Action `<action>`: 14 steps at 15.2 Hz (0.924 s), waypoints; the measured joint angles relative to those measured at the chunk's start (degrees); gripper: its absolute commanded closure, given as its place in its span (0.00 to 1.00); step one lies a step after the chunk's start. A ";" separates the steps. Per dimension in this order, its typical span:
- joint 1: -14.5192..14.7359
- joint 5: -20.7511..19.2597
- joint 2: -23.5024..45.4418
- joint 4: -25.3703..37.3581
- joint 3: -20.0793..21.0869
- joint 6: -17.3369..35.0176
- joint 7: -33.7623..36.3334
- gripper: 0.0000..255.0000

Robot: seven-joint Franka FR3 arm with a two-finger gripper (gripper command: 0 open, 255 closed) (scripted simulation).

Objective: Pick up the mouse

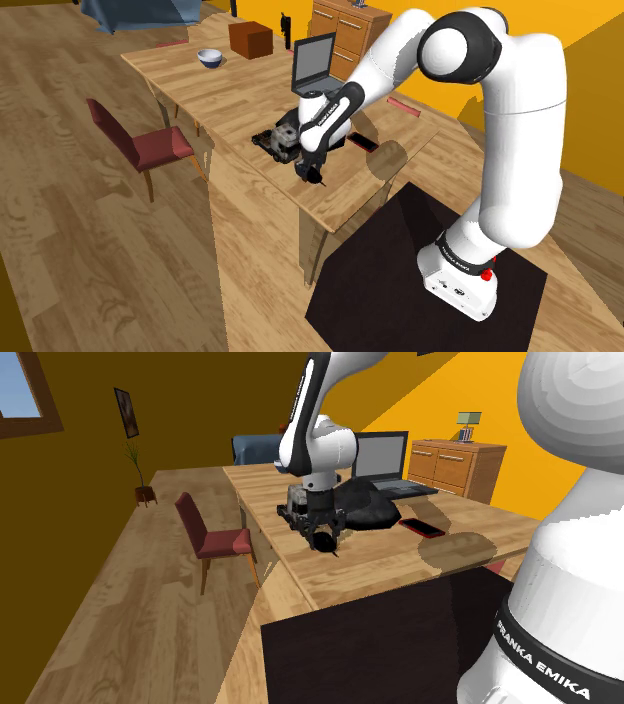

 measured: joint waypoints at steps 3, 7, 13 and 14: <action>-0.09 0.12 -2.09 -0.52 0.10 -1.56 -0.15 1.00; -0.12 0.30 -4.85 -1.07 0.25 -3.76 -0.27 1.00; -0.19 0.58 -9.10 -2.09 0.46 -7.00 -0.48 1.00; -0.20 0.61 -9.54 -2.05 0.48 -7.48 -0.51 1.00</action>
